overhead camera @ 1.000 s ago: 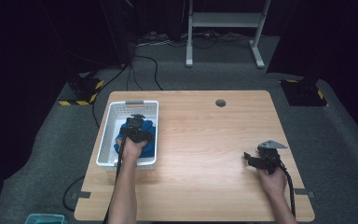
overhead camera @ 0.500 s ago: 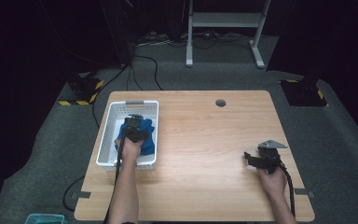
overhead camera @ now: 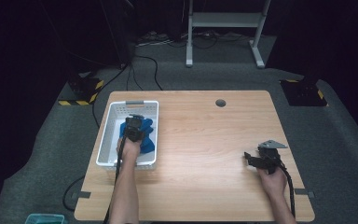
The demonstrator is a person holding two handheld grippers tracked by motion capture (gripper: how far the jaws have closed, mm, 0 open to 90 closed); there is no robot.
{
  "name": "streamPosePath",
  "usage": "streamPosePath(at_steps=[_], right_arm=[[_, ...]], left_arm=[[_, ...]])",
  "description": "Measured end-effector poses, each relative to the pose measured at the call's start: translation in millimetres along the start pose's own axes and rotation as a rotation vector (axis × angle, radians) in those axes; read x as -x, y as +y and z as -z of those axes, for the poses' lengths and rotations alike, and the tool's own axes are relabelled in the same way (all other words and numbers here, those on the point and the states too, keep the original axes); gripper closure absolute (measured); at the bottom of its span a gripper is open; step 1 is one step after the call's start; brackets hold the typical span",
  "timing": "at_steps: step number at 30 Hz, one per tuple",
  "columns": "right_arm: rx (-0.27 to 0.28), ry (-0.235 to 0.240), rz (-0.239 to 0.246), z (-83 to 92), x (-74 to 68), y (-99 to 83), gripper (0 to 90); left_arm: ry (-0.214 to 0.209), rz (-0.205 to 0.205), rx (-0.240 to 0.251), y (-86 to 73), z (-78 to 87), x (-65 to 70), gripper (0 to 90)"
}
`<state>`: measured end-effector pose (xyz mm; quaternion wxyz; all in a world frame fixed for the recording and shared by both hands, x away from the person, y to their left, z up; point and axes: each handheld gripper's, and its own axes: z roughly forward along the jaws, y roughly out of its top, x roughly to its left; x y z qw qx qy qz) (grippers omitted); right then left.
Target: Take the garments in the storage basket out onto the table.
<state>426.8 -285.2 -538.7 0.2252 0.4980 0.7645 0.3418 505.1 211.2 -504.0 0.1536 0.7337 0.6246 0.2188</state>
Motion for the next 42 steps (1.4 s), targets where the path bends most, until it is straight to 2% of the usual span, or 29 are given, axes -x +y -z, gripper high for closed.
streamPosePath(at_steps=[2,6,8,10,11,12,15,16,19,22,26,33,38,42], right_arm=[[0.000,-0.001,0.000,-0.1,0.1,0.0,30.9],[0.000,-0.001,-0.001,0.0,0.1,0.0,30.9],[0.000,-0.001,-0.001,0.0,0.1,0.0,30.9],[0.001,-0.001,0.001,-0.3,0.3,0.2,30.9],[0.001,0.000,0.001,-0.4,0.4,0.3,30.9],[0.001,0.000,0.002,-0.4,0.3,0.3,30.9],[0.001,-0.001,0.001,-0.4,0.4,0.3,30.8],[0.000,-0.003,0.000,-0.1,0.5,0.1,30.8],[0.001,-0.004,0.002,-0.1,0.8,0.1,30.8],[0.000,-0.004,0.000,0.0,0.6,0.0,30.7],[0.000,-0.004,0.002,-0.1,0.8,0.1,30.8],[0.001,-0.004,0.002,-0.1,0.8,0.0,30.7],[0.000,-0.004,0.002,-0.1,0.8,0.0,30.7],[0.000,-0.004,0.002,0.0,0.8,0.0,30.7]], left_arm=[[-0.007,0.009,0.000,0.3,0.5,-1.3,69.4],[-0.017,-0.038,0.002,1.5,5.2,0.0,70.0],[-0.022,-0.037,0.004,1.8,5.9,-0.2,70.2],[-0.055,-0.007,0.011,3.9,7.7,-3.3,70.9],[-0.099,0.028,0.022,4.9,9.9,-6.6,71.1],[-0.115,0.040,0.021,4.6,11.5,-7.9,71.3],[-0.126,0.047,0.030,3.3,13.6,-8.1,71.7],[-0.143,0.057,0.035,3.0,15.1,-8.4,71.9],[-0.147,0.063,0.033,4.1,16.3,-7.4,72.4],[-0.168,0.069,0.048,4.4,18.8,-6.5,72.7],[-0.162,0.063,0.054,4.7,21.0,-6.9,72.7],[-0.193,0.091,0.082,3.2,27.8,-11.7,72.7],[-0.201,0.103,0.092,2.4,29.7,-14.2,72.8],[-0.203,0.096,0.101,2.9,32.8,-14.0,72.8]])
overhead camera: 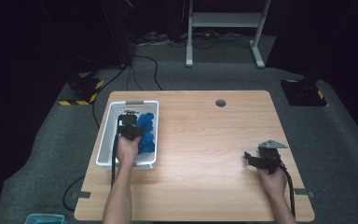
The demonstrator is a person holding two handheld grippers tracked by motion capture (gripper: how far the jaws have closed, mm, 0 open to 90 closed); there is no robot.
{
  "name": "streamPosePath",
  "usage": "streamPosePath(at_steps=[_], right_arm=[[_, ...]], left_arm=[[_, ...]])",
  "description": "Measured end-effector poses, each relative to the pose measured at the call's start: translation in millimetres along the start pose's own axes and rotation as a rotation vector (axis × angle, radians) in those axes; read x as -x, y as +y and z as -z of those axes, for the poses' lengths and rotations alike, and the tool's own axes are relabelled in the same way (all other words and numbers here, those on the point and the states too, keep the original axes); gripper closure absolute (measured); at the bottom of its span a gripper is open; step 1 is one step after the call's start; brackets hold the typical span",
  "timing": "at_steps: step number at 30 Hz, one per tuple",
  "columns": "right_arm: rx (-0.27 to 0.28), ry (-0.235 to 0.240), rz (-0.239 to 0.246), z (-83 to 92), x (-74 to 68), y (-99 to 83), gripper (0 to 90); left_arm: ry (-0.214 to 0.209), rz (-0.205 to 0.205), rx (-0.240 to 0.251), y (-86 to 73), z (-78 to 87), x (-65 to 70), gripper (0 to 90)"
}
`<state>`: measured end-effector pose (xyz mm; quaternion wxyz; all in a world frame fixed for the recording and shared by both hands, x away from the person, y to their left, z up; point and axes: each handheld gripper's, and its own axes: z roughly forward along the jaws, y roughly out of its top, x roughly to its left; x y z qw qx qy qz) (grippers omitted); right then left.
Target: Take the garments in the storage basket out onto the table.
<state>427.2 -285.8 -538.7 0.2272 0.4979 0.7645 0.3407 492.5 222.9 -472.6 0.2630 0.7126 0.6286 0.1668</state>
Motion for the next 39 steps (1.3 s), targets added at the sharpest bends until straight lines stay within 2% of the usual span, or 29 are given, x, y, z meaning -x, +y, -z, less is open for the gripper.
streamPosePath(at_steps=[7,8,13,17,25,29,39], right_arm=[[0.000,0.000,0.000,0.0,0.0,0.0,30.7],[0.000,0.000,-0.002,0.0,-0.1,0.0,30.7],[0.000,0.000,-0.001,0.0,-0.1,0.0,30.7],[0.000,0.000,-0.001,0.0,-0.1,0.0,30.6],[0.000,0.001,-0.002,0.0,-0.2,-0.1,30.6],[0.000,0.001,-0.002,0.0,-0.2,-0.1,30.6],[0.001,0.001,0.000,0.1,-0.1,-0.1,30.6]], left_arm=[[0.013,0.003,0.032,-3.9,7.9,2.2,72.8],[-0.004,0.008,0.040,-4.6,9.9,2.2,72.8],[-0.023,0.006,0.066,-2.9,15.6,5.4,72.9],[-0.024,-0.006,0.073,-1.8,18.0,7.8,72.9],[-0.038,-0.005,0.096,-1.3,26.6,6.3,72.9],[-0.002,-0.030,0.115,0.2,33.5,8.4,72.9],[-0.051,-0.018,0.155,1.3,44.9,8.4,72.8]])
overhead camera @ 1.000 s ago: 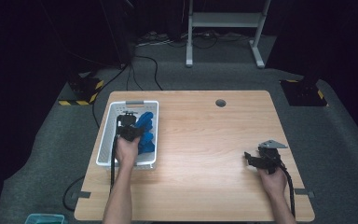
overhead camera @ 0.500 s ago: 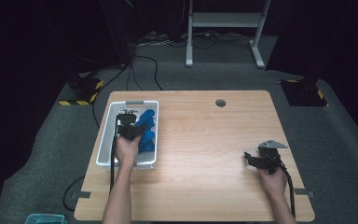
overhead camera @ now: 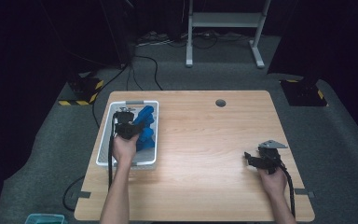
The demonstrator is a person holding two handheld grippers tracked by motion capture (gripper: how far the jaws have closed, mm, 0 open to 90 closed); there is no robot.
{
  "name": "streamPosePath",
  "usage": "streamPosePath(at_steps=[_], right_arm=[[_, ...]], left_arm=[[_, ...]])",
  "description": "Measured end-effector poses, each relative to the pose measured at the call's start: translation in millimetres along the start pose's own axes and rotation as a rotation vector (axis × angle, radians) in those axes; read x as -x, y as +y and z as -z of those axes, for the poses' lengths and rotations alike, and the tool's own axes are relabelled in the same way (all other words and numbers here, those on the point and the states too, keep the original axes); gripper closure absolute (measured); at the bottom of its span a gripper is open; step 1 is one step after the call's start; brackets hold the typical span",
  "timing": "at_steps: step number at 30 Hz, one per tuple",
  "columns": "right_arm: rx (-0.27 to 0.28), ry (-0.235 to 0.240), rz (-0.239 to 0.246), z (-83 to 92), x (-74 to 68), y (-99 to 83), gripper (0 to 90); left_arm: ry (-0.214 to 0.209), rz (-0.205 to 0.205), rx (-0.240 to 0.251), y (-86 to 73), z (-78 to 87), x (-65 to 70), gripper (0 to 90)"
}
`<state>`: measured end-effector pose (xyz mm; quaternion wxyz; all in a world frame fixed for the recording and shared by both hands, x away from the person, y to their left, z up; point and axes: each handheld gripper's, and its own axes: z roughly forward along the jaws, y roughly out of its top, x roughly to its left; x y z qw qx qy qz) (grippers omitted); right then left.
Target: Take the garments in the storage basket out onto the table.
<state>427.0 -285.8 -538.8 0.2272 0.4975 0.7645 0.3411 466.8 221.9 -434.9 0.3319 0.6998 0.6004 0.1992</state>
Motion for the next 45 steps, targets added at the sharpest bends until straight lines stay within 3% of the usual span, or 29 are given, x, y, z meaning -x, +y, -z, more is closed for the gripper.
streamPosePath(at_steps=[7,13,23,34,45], right_arm=[[0.000,0.000,0.000,0.0,0.0,0.0,30.6],[0.000,0.000,0.000,0.0,0.0,0.0,30.5],[0.000,0.000,0.000,0.0,0.1,0.0,30.6],[0.000,0.000,0.001,0.0,0.1,0.0,30.5],[-0.001,0.000,-0.001,0.1,-0.1,-0.1,30.5]], left_arm=[[-0.012,-0.001,0.018,3.9,6.3,3.7,72.7],[-0.049,-0.007,0.039,6.0,12.1,6.3,72.5],[-0.053,-0.013,0.047,8.0,16.8,9.1,72.6],[-0.096,-0.052,0.069,14.2,23.5,23.9,72.6],[-0.126,-0.060,0.096,15.7,30.0,30.8,72.6]])
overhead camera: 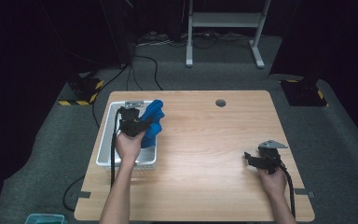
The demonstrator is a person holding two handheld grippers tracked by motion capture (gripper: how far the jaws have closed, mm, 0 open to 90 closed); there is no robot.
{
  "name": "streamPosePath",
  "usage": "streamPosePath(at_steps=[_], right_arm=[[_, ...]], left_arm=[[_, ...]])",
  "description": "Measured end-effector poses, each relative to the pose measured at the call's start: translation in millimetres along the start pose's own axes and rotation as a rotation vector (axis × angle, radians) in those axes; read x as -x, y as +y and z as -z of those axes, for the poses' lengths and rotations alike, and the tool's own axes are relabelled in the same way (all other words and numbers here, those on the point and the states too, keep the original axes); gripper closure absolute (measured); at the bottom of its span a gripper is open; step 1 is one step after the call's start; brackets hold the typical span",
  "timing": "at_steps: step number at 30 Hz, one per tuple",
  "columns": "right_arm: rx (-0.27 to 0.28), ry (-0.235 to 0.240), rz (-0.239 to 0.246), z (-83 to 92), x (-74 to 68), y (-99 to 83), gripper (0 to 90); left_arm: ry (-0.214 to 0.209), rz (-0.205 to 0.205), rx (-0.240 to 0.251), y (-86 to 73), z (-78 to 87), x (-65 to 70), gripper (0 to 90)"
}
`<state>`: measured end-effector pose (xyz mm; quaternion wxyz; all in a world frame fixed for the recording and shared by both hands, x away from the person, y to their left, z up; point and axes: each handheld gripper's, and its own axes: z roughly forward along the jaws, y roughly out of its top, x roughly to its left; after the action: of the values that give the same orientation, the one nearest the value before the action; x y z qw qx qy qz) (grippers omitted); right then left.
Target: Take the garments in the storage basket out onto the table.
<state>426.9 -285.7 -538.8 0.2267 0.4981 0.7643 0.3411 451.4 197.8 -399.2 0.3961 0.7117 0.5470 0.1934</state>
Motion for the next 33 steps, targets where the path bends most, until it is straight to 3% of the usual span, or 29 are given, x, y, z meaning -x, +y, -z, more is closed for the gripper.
streamPosePath(at_steps=[8,11,33], right_arm=[[0.000,0.000,0.000,0.0,0.0,0.0,30.5],[0.000,0.000,0.001,0.0,0.1,0.0,30.5],[0.000,0.001,0.001,0.1,0.0,0.0,30.5]], left_arm=[[-0.036,-0.048,0.030,8.5,6.2,17.0,72.6],[-0.052,-0.044,0.040,10.4,6.1,19.8,72.6],[-0.137,-0.106,0.038,20.0,-3.0,54.0,72.6]])
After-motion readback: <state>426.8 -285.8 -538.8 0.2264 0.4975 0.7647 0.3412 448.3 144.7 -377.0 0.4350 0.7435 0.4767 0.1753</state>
